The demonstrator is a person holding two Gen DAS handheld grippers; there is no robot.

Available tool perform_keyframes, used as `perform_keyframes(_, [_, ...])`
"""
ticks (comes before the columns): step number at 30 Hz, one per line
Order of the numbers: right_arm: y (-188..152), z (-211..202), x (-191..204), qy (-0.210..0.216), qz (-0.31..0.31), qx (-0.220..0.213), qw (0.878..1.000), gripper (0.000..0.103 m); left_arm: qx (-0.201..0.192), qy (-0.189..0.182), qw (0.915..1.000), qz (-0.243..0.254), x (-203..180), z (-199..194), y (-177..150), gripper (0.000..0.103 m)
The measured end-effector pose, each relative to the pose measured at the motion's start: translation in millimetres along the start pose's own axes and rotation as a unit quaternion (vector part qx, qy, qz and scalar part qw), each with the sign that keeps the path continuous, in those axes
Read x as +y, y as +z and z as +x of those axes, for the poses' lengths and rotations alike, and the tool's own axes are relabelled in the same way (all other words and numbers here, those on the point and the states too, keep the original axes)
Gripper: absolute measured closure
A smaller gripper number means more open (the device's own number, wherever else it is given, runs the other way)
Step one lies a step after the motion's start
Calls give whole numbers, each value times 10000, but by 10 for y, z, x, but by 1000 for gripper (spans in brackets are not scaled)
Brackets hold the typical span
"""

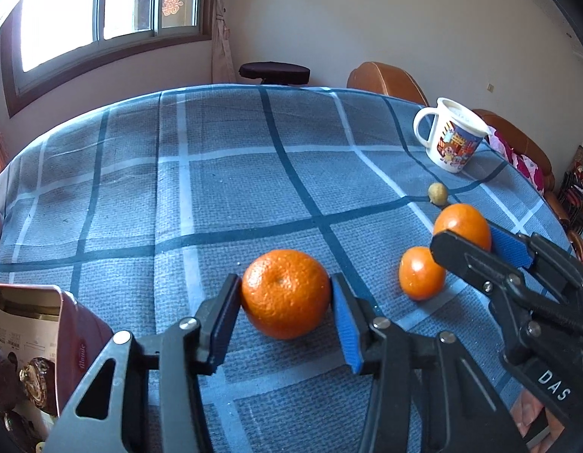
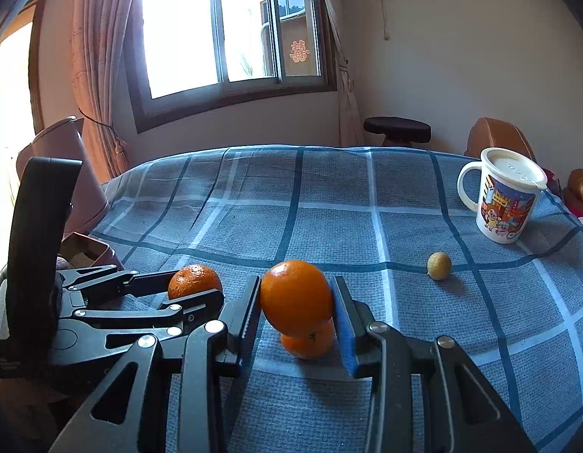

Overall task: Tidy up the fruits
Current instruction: 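Lift the orange with the left tool while the right tool lifts its orange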

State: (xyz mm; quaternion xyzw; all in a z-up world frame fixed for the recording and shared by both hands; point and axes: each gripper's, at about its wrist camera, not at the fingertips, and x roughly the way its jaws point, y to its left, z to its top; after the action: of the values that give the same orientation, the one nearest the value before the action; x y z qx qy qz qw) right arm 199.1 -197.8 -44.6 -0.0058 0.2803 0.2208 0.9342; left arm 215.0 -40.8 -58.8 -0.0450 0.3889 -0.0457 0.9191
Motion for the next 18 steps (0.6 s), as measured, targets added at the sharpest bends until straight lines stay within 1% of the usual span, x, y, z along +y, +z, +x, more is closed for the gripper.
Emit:
perform_keyframes(8, [-5, -81, 44, 33, -118, -202, 9997, 65, -437, 153, 9988, 131, -52, -184, -31, 53])
perform_keyframes(12, [-7, -125, 50, 49, -148, -310, 9994, 65, -677, 229, 9974, 117, -44, -275, -41, 53])
perform_keyframes(18, [-19, -203, 101, 44, -263, -513, 9983, 65, -819, 235, 9964, 50, -11, -333, -55, 53])
